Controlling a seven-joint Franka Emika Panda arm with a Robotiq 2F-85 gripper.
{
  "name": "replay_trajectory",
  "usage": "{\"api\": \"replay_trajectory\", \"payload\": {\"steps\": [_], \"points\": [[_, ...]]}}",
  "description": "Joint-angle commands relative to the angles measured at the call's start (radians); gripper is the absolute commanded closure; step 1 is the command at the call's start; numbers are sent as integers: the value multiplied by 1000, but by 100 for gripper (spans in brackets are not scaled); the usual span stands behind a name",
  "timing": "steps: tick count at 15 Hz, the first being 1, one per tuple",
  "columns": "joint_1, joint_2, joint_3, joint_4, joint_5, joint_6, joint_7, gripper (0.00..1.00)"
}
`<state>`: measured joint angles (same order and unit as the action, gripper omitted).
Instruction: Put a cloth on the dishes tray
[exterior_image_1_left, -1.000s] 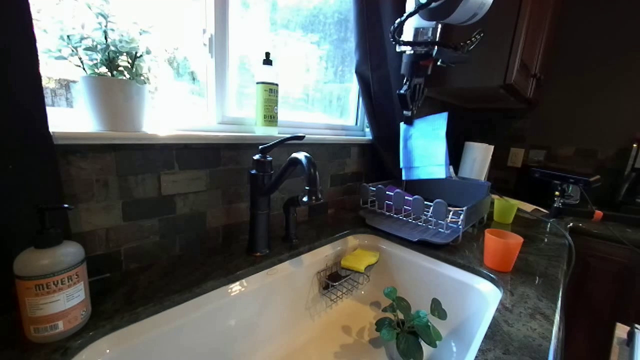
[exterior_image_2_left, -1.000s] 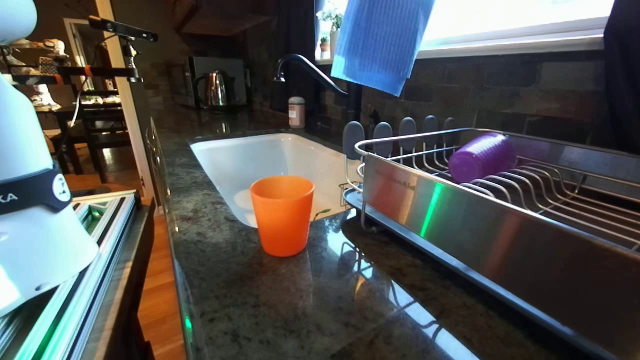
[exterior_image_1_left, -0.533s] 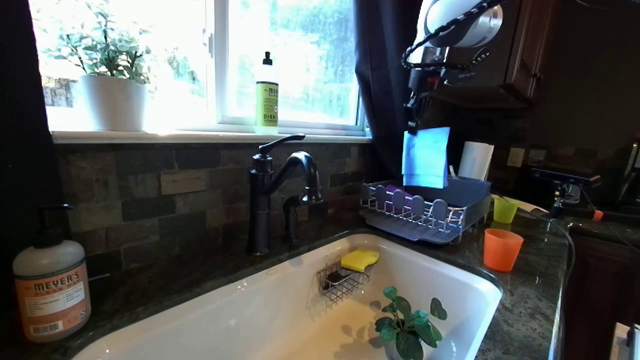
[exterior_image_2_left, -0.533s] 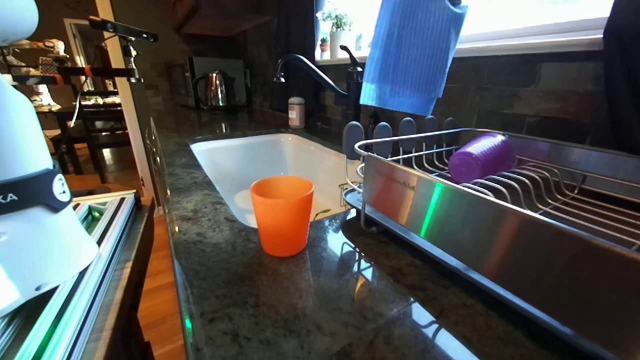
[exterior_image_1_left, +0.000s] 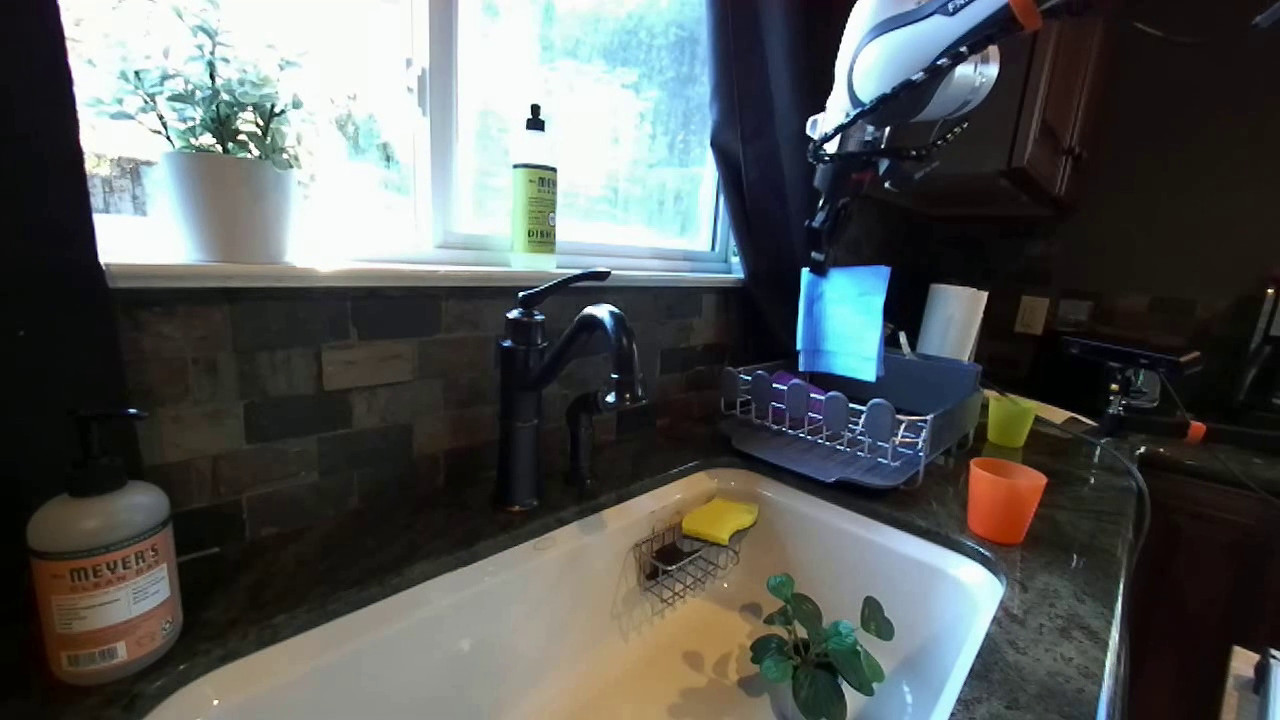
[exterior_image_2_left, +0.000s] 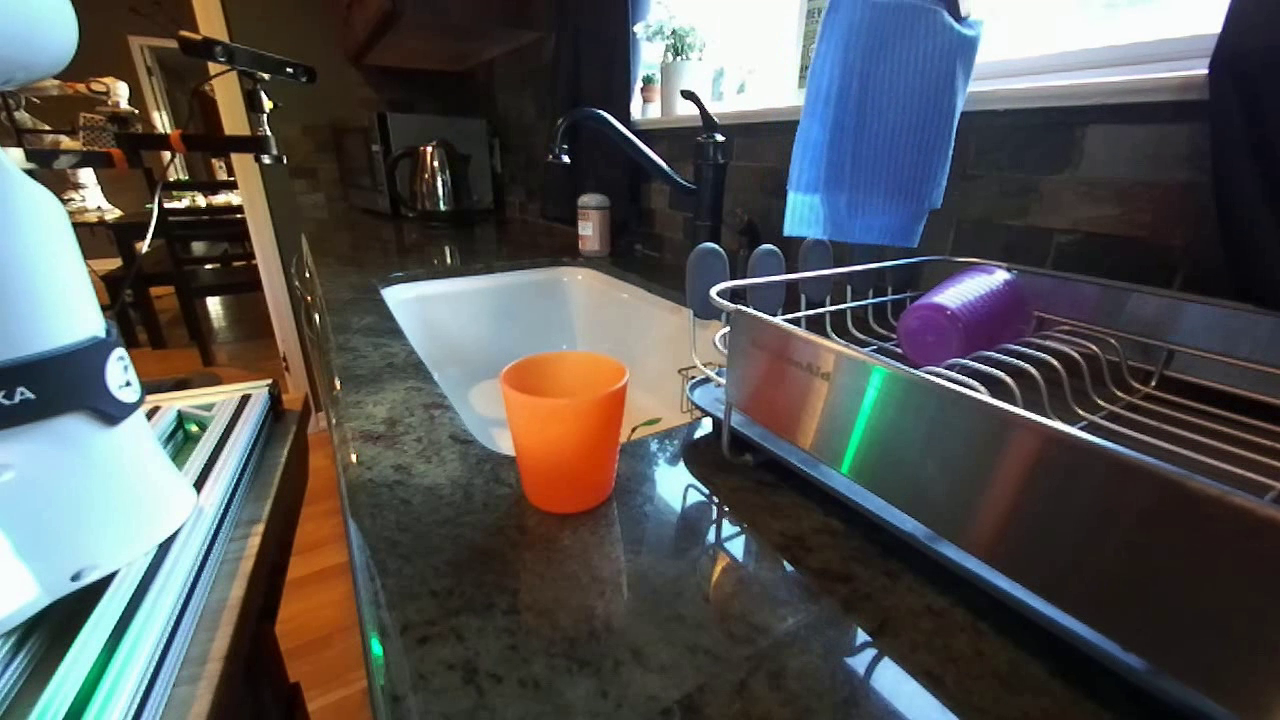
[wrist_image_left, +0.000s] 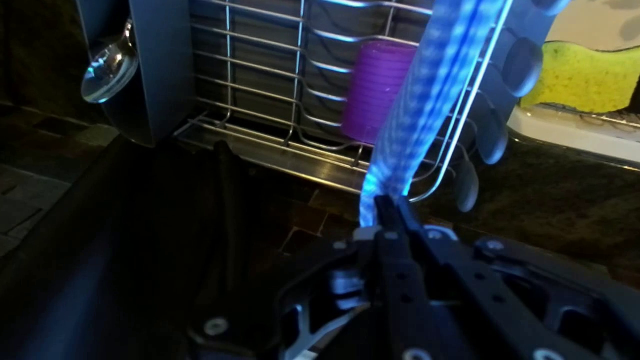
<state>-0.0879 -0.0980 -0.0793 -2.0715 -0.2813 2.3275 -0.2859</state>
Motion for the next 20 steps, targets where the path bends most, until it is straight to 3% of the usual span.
{"api": "replay_trajectory", "payload": {"steps": [1,7,20], "points": [[8,28,5,-27,-41,81,-5,100],[29,73,22,-41,-12,151,-21,100],[40,85,33,-50,1,130,-12,100]]}}
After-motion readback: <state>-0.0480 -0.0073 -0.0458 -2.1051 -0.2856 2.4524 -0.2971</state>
